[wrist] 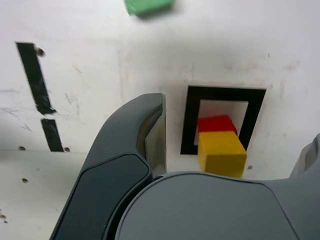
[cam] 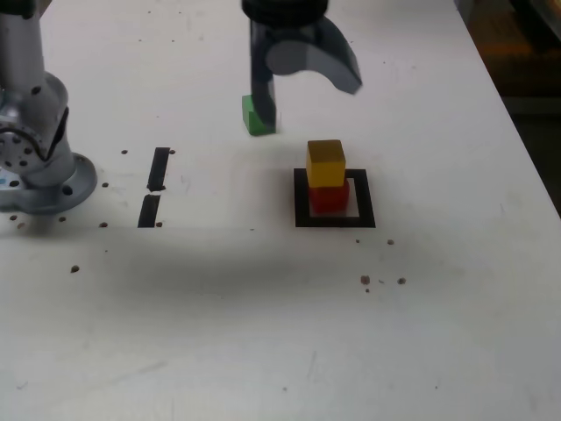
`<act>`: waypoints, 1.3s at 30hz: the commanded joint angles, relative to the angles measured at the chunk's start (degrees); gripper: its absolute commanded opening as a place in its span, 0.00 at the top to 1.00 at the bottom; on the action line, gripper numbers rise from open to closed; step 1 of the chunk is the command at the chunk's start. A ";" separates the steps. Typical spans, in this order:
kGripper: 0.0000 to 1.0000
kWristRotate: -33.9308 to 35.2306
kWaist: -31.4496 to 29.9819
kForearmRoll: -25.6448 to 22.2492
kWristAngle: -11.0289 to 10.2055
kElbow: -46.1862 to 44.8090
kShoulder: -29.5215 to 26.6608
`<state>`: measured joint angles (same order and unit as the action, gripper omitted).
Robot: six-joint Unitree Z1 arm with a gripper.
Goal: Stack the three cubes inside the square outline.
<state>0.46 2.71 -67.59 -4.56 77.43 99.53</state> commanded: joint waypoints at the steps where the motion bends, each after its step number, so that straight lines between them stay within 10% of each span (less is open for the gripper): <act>1: 0.00 -0.02 1.03 1.01 -0.82 -1.81 -1.80; 39: 0.09 -14.03 19.67 8.34 -2.48 -8.92 8.31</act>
<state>-13.44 22.23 -59.33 -7.17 68.25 107.46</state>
